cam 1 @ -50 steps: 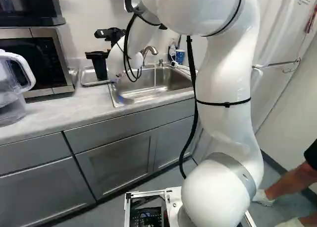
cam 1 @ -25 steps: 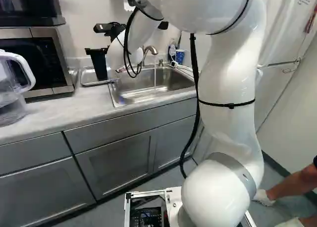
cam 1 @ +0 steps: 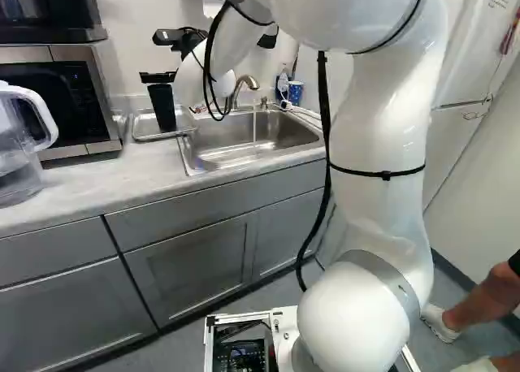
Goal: Rinse the cup and place it in the tray
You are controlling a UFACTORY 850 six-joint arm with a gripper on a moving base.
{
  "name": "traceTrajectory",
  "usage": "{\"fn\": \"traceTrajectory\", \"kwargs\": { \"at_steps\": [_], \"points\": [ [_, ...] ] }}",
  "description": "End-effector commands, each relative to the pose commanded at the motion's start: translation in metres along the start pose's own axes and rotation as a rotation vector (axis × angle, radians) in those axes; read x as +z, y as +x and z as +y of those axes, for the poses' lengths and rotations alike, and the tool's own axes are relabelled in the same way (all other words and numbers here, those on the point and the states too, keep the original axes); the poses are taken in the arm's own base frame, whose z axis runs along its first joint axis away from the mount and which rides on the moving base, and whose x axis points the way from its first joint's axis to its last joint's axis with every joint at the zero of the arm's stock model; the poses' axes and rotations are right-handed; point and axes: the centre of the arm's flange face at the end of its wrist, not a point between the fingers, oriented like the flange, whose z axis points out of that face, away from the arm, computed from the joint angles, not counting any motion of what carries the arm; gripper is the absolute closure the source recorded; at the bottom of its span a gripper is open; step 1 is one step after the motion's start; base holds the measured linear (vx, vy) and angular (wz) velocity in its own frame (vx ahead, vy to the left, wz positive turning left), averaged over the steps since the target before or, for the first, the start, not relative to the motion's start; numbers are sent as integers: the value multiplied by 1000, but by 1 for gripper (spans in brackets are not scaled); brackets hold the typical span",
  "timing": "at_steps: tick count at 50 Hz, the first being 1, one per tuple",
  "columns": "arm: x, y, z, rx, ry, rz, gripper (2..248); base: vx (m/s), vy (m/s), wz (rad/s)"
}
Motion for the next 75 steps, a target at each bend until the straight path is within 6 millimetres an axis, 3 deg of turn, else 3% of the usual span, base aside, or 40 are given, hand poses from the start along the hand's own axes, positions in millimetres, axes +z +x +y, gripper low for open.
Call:
{"fn": "traceTrajectory", "kwargs": {
  "at_steps": [47,75],
  "points": [
    [-44,37,35,-10,-107,-71,3,0,0,0],
    [-66,59,73,-11,-195,-93,3,0,0,0]
  ]
}}
